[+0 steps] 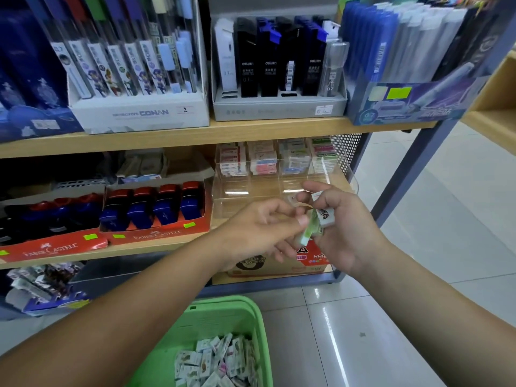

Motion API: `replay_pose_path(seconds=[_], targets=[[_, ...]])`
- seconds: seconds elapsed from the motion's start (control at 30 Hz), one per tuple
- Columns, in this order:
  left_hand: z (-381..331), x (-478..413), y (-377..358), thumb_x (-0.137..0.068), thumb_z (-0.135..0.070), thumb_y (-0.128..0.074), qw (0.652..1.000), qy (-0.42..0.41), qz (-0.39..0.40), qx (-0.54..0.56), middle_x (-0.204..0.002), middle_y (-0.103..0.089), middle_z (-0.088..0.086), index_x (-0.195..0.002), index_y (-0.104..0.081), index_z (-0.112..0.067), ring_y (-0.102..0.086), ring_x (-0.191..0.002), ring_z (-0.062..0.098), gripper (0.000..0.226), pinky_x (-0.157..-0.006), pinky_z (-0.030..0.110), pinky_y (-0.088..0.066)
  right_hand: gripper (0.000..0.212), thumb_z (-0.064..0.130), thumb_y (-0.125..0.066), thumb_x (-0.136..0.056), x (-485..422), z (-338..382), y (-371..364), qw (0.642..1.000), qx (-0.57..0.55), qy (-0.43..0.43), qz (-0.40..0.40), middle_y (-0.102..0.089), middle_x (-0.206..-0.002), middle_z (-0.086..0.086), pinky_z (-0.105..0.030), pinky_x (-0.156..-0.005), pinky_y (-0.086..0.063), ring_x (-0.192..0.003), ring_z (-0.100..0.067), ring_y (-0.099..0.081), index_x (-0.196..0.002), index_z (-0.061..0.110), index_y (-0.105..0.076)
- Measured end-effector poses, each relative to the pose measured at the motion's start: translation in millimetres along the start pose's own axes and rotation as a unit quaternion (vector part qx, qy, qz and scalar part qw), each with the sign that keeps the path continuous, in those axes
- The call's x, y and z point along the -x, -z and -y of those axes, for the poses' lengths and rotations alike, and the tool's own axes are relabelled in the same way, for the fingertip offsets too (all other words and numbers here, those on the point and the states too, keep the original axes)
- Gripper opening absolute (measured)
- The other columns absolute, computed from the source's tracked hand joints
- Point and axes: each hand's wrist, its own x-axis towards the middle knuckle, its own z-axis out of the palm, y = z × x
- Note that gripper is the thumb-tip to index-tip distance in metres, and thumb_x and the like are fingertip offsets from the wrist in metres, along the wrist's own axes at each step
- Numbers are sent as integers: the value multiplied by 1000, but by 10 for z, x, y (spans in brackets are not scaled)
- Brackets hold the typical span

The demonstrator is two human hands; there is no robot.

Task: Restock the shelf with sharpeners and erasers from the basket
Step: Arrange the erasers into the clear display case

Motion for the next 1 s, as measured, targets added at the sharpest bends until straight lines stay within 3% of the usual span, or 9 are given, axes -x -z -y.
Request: replay_pose_path(seconds=[0.1, 0.2, 0.3, 0.4, 0.5, 0.67, 0.73, 0.87, 1.0], targets=[[15, 0, -7, -87, -16, -81, 999, -18, -43, 8, -90, -79, 10, -117, -65, -16, -74, -77, 19, 35, -70, 34, -60, 40, -7, -41, -90, -28, -23, -61, 1000, 2, 24, -14, -63, -102, -10, -43, -79, -58, -91, -26, -65, -122, 6, -63], [6, -56, 198, -77, -16, -90, 987, -34, -134, -86, -86, -77, 1, -102, -75, -20, -70, -71, 10, 29, -65, 31, -60, 37, -11, -51, -95, -54, -15, -60, 997, 17, 47, -64, -72, -112, -16, -50, -98, -59, -110, -33, -72, -126, 6, -61], [47, -112, 387, -79, -19, -89, 965, -54, -154, -208, -88, -74, -6, -95, -79, -29, -68, -78, 8, 21, -76, 40, -63, 37, -11, -62, -96, -36, -10, 5, 996, 32, 50, -61, -71, -119, -18, -49, -88, -64, -106, -36, -75, -128, 8, -59], [95, -187, 439, -90, -26, -79, 954, -32, -139, -265, -95, -74, -14, -103, -79, -34, -69, -88, 7, 15, -84, 39, -62, 31, -4, -66, -98, -17, -33, 63, 994, 68, 43, -74, -73, -115, -15, -47, -77, -66, -100, -36, -76, -124, 11, -61], [64, -249, 456, -95, -27, -74, 931, -26, -129, -342, -97, -72, -15, -110, -78, -34, -67, -91, 7, 17, -84, 39, -61, 29, -1, -64, -98, -40, 6, 107, 996, 53, 5, -72, -75, -116, -14, -37, -62, -60, -89, -29, -75, -124, 13, -64], [-108, -239, 561, -97, -26, -69, 886, -44, -124, -445, -98, -64, -17, -108, -72, -36, -62, -89, 3, 15, -77, 27, -56, 32, -5, -48, -102, -81, 16, 169, 999, 25, -29, -22, -69, -124, -21, -32, -53, -52, -101, -31, -75, -128, 8, -62], [-84, -259, 526, -98, -26, -68, 874, -48, -116, -470, -96, -66, -18, -107, -77, -33, -62, -88, 2, 14, -79, 28, -56, 32, -5, -47, -104, -98, 10, 180, 999, 23, -26, -22, -68, -114, -16, -30, -50, -53, -105, -33, -76, -131, 7, -60], [79, -314, 403, -94, -28, -73, 885, -62, -153, -436, -92, -70, -17, -96, -78, -32, -64, -86, 2, 7, -80, 34, -59, 40, -8, -46, -103, -99, -2, 188, 999, 49, -11, -12, -77, -114, -16, -31, -53, -50, -104, -31, -77, -135, 12, -58], [17, -319, 373, -97, -30, -67, 832, -16, -113, -543, -100, -69, -19, -97, -77, -36, -63, -96, 9, 12, -82, 36, -58, 37, -8, -51, -102, -63, -25, 180, 996, 86, 16, -28, -78, -110, -15, -26, -46, -41, -103, -27, -76, -129, 13, -64]])
